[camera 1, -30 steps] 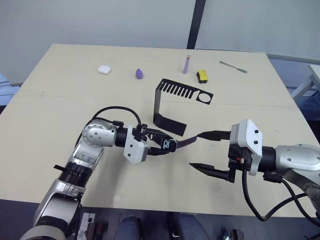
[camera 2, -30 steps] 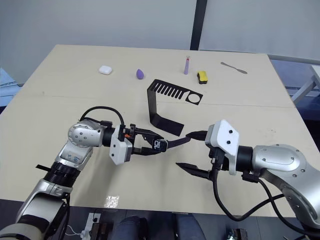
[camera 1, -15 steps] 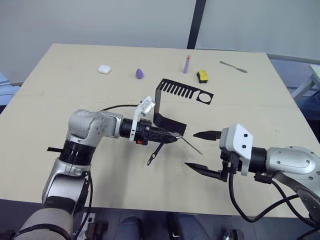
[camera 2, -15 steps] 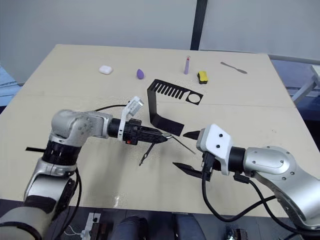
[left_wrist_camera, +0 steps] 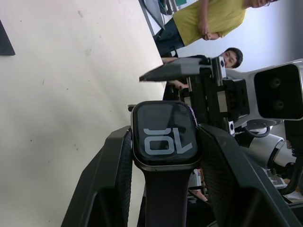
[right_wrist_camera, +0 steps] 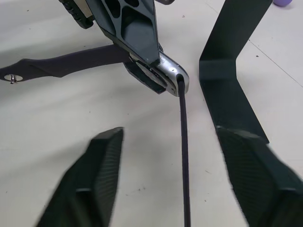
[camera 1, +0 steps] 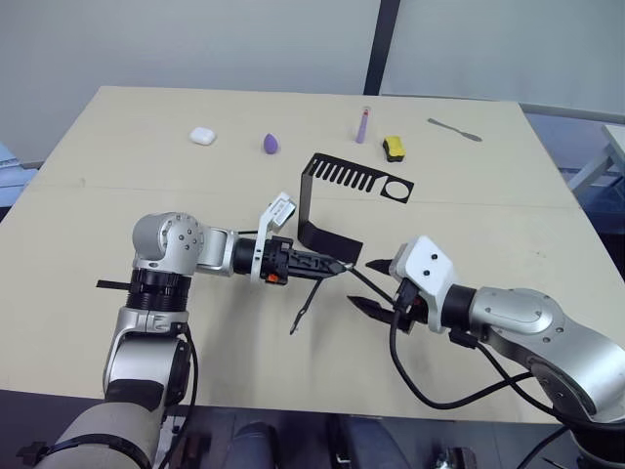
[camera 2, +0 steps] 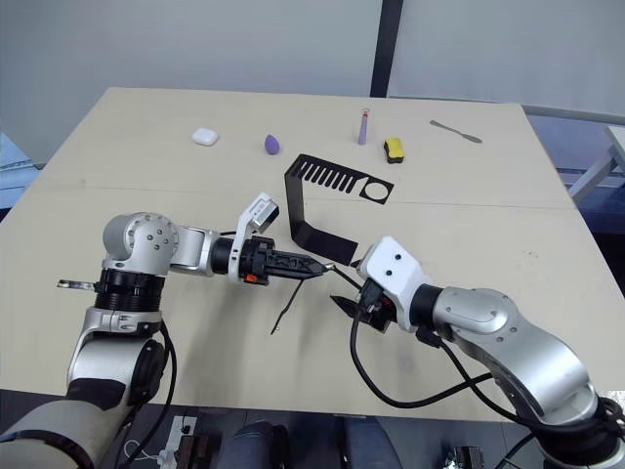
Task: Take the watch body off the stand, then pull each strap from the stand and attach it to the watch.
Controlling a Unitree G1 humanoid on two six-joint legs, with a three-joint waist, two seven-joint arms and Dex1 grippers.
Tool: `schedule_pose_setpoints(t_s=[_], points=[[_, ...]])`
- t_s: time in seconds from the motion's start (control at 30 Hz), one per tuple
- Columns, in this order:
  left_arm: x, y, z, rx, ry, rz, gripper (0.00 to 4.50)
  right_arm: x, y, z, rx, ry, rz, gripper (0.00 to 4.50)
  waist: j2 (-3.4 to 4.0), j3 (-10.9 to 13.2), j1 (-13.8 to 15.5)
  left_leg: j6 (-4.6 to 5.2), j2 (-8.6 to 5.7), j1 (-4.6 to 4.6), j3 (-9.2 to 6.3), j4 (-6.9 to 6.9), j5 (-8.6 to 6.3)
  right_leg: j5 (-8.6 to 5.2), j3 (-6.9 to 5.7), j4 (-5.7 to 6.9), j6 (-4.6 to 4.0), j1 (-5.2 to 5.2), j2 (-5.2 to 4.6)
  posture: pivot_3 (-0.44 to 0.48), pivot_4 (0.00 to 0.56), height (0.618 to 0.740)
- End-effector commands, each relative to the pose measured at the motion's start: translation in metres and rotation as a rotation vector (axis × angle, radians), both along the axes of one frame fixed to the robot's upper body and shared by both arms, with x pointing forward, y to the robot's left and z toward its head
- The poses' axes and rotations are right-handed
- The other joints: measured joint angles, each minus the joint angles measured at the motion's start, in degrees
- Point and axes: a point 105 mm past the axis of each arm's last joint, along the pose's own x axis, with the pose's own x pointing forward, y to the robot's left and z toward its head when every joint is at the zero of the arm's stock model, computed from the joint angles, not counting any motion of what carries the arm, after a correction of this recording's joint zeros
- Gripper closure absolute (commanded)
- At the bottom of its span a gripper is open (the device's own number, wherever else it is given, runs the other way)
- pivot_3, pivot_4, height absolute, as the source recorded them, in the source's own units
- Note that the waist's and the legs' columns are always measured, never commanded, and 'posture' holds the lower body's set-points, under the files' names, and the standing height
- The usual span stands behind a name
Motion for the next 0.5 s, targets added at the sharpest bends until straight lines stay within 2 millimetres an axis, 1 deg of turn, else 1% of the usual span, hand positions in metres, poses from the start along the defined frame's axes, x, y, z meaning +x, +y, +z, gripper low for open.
schedule_pose_setpoints(t_s=[0.03, 0.2, 0.5], points=[[-0.0019, 0.0004, 0.0137, -0.061, -0.021, -0.018, 2.92, 0.0037, 0.0013, 0.0069, 0.008, -0.053, -0.015, 2.19, 0.0, 0.0, 0.0, 0.0, 0.0, 0.0, 0.0, 0.0, 0.0, 0.0, 0.0, 0.0, 0.0, 0.0, 0.0, 0.0, 0.15, 0.74], [-0.0027, -0.0002, 0.0126, -0.063, -0.021, -0.016, 2.92, 0.006, 0.0047, 0.0114, 0.044, -0.085, -0.006, 2.19, 0.0, 0.0, 0.0, 0.0, 0.0, 0.0, 0.01, -0.01, 0.0, 0.0, 0.0, 0.0, 0.0, 0.0, 0.0, 0.0, 0.15, 0.74], [-0.0032, -0.0024, 0.0141, -0.066, -0.039, -0.015, 2.92, 0.0069, 0.0066, 0.0136, 0.056, -0.104, -0.002, 2.19, 0.0, 0.0, 0.0, 0.0, 0.0, 0.0, 0.01, -0.01, 0.0, 0.0, 0.0, 0.01, 0.0, -0.01, 0.0, 0.0, 0.15, 0.74]])
